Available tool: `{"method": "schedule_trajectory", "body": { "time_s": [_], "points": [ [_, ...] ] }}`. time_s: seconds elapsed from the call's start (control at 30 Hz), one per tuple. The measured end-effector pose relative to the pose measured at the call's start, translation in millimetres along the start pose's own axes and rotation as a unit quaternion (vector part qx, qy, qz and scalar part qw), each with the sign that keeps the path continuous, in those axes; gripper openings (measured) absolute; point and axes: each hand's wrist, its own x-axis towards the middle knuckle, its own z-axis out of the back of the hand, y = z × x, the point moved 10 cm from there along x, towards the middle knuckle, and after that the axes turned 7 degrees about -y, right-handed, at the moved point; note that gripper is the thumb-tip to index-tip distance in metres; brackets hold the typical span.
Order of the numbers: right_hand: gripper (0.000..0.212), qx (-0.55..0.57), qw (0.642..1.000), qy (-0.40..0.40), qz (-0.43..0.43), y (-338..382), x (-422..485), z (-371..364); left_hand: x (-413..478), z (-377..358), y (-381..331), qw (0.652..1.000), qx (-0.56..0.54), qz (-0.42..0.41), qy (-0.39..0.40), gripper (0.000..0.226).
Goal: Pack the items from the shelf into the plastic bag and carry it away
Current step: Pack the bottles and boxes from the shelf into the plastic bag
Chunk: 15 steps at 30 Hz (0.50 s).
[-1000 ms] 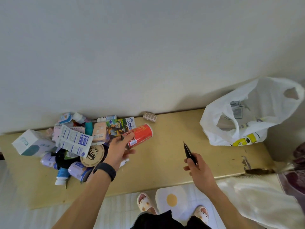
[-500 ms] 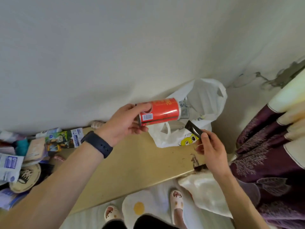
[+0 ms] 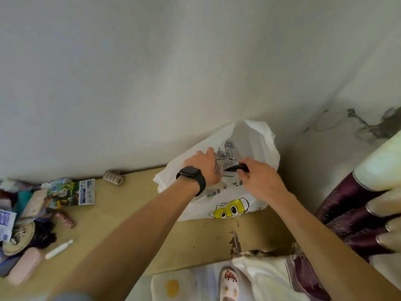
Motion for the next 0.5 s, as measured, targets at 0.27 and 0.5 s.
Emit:
{"method": "schedule_trajectory", "body": {
  "time_s": [0.27,0.5],
  "points": [
    [0.028,-0.062,0.963,0.261,-0.008,-38,37,-116,12,-107,26,0.980,-0.047,0.032,0.191,0.068],
    [0.042,-0.063,0.969,0.239,0.017,-55,35,-126,-1,-122,20,0.990,-0.004,-0.008,0.140,0.051]
  ]
}}
